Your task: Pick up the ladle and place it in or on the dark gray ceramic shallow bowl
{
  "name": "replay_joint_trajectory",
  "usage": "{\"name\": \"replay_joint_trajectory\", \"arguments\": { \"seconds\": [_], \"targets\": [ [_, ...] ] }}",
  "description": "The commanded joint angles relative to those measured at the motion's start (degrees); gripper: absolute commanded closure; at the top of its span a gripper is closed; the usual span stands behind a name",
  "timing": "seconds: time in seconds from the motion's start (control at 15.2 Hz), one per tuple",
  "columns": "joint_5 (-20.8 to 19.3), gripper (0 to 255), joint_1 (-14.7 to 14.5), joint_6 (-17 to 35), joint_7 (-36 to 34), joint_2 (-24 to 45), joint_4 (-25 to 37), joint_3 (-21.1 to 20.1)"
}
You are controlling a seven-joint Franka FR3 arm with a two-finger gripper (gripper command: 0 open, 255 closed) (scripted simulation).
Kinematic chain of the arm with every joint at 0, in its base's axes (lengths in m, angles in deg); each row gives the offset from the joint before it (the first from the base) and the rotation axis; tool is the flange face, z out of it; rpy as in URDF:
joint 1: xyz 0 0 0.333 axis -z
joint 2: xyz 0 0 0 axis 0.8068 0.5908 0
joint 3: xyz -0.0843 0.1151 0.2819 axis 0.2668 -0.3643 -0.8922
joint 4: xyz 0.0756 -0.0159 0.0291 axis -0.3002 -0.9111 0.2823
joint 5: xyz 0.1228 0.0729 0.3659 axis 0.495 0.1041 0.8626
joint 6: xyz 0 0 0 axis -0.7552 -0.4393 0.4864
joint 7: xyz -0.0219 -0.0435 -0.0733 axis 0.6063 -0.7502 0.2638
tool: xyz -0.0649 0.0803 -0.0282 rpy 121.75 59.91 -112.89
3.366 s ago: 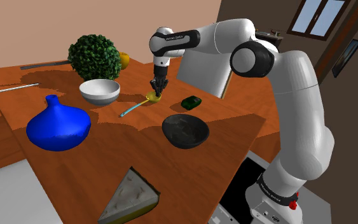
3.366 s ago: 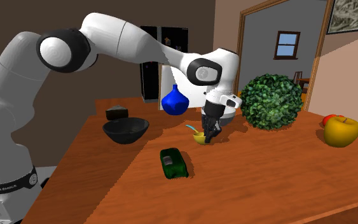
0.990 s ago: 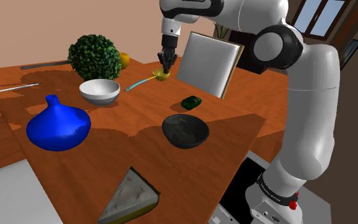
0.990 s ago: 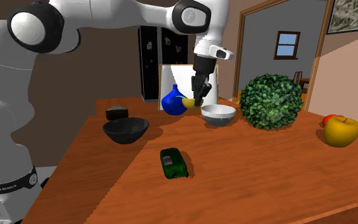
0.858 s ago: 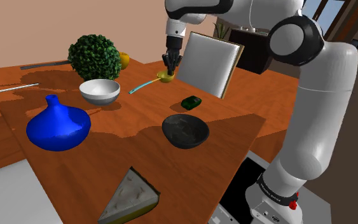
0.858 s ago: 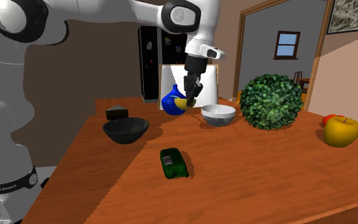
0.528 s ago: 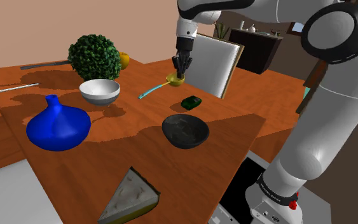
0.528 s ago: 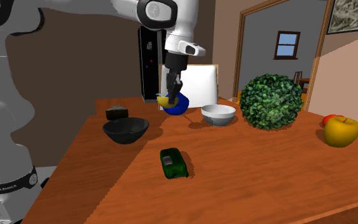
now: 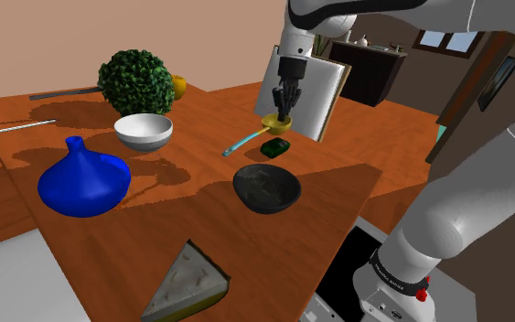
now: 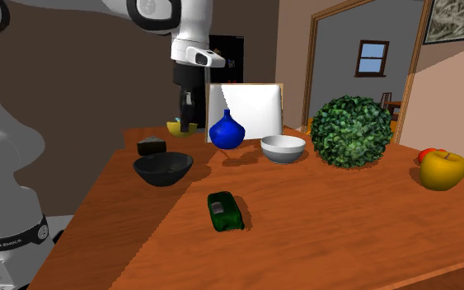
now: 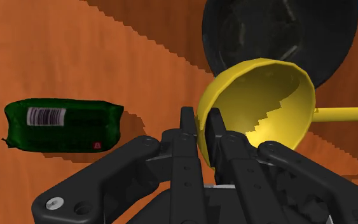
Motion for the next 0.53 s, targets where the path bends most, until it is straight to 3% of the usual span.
{"name": "replay_joint_trajectory", "arguments": {
  "seconds": [0.0,0.2,0.46],
  "targets": [
    [0.2,255,-0.1,-0.5,0.0,-4.7,-4.2,0.0],
    [0.3,255,-0.1,-1.9,0.0,-11.4,-9.5,0.1],
    [0.4,255,-0.1,1.2,0.3,-11.4,-12.6,0.0]
  ]
}}
